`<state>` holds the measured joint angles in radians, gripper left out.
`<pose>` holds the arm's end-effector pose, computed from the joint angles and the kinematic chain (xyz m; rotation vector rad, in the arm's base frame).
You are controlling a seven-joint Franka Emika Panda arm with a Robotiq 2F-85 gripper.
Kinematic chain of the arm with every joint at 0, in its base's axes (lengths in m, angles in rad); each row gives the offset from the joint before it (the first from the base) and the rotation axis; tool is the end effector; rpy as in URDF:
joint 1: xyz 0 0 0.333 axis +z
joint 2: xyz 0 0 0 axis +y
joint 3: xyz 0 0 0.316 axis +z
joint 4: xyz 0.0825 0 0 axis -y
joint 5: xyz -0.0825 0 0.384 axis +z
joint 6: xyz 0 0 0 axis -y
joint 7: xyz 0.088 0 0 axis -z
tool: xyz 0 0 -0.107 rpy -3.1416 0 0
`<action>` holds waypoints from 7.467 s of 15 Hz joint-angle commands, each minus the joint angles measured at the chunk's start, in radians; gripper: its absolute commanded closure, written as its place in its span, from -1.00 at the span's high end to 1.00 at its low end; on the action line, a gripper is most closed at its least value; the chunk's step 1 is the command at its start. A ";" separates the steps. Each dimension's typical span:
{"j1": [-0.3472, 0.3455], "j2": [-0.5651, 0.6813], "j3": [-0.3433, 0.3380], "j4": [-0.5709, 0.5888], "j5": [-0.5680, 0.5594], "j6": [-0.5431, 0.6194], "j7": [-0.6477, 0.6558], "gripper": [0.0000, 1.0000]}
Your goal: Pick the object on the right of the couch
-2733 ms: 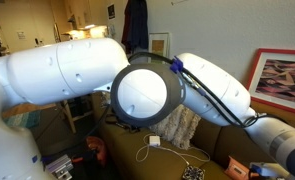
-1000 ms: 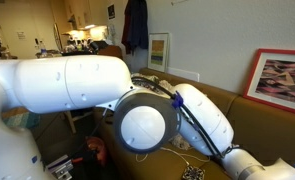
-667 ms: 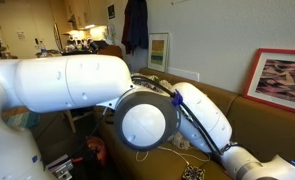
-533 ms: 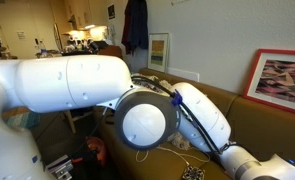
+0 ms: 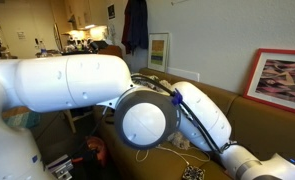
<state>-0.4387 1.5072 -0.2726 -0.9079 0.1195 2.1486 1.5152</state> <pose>0.5766 -0.4032 -0.0719 1.4379 -2.4660 -0.1812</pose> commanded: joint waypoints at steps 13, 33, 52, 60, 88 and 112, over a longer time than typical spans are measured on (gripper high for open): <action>-0.011 -0.008 0.024 0.023 -0.006 -0.229 -0.048 0.99; -0.017 -0.016 0.047 0.022 -0.001 -0.086 -0.111 -0.88; -0.114 -0.008 0.313 -0.039 0.191 0.683 -0.562 -0.88; -0.165 -0.043 0.378 -0.134 0.180 0.527 -0.871 -0.88; 0.022 -0.032 0.014 -0.144 0.169 0.444 -0.635 0.60; -0.138 -0.029 0.380 -0.161 0.243 1.041 -0.993 -0.88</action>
<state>-0.5179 1.4777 -0.0026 -1.0602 0.3304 3.0963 0.6587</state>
